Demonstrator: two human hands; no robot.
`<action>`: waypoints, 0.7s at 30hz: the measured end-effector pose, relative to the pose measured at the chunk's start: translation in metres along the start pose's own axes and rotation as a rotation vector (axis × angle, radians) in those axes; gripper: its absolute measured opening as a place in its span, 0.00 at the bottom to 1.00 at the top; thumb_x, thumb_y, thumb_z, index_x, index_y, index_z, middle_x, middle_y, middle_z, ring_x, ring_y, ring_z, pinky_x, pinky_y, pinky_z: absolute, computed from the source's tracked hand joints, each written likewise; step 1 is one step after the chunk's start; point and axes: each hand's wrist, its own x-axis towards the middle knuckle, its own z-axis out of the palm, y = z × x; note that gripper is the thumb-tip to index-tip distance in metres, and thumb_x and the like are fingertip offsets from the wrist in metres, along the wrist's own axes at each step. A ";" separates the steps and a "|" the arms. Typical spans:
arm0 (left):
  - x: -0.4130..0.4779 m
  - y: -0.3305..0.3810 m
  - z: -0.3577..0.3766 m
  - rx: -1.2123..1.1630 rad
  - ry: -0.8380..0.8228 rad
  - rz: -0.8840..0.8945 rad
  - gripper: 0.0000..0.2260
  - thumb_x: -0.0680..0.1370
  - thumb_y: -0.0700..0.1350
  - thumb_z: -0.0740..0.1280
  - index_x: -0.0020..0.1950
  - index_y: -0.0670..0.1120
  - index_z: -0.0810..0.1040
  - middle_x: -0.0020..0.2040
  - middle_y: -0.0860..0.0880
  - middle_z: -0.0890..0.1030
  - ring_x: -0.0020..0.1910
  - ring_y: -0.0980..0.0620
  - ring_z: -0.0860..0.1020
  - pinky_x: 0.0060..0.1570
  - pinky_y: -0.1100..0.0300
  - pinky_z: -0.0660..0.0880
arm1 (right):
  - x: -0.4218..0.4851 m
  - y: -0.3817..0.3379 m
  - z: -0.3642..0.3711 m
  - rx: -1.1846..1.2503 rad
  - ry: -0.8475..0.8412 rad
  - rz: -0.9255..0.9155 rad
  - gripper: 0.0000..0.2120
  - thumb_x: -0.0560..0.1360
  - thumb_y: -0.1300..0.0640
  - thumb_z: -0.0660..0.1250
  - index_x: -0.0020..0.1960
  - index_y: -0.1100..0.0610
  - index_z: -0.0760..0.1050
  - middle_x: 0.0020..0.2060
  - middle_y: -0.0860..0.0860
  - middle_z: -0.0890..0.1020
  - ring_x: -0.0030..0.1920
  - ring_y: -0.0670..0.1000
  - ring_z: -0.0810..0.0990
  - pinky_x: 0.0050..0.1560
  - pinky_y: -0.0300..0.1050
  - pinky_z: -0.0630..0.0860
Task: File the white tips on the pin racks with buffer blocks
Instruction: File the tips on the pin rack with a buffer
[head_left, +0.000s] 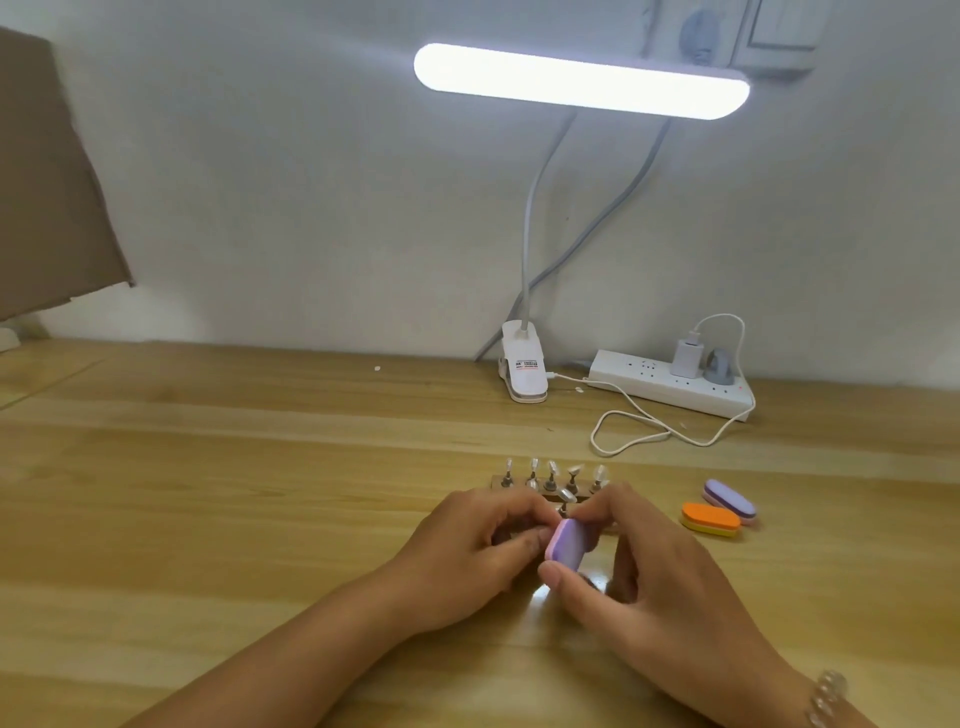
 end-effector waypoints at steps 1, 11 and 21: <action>0.000 0.000 0.000 0.006 0.005 0.000 0.06 0.80 0.41 0.67 0.52 0.47 0.83 0.37 0.57 0.79 0.32 0.59 0.73 0.36 0.57 0.72 | 0.001 0.002 -0.001 0.023 0.026 0.026 0.15 0.68 0.36 0.68 0.48 0.43 0.71 0.45 0.35 0.78 0.40 0.38 0.77 0.35 0.32 0.68; 0.000 0.003 -0.001 0.011 -0.005 0.008 0.07 0.80 0.48 0.64 0.50 0.51 0.81 0.36 0.53 0.79 0.30 0.57 0.73 0.38 0.51 0.73 | 0.002 0.005 -0.001 -0.015 0.083 0.050 0.14 0.69 0.36 0.69 0.48 0.42 0.73 0.48 0.34 0.77 0.40 0.35 0.76 0.35 0.33 0.65; -0.002 0.003 0.000 0.038 -0.047 -0.026 0.09 0.78 0.51 0.61 0.49 0.51 0.79 0.39 0.47 0.79 0.37 0.49 0.75 0.43 0.41 0.76 | 0.001 0.002 -0.001 -0.080 0.102 -0.020 0.14 0.69 0.37 0.68 0.50 0.42 0.72 0.45 0.34 0.75 0.39 0.34 0.74 0.32 0.31 0.64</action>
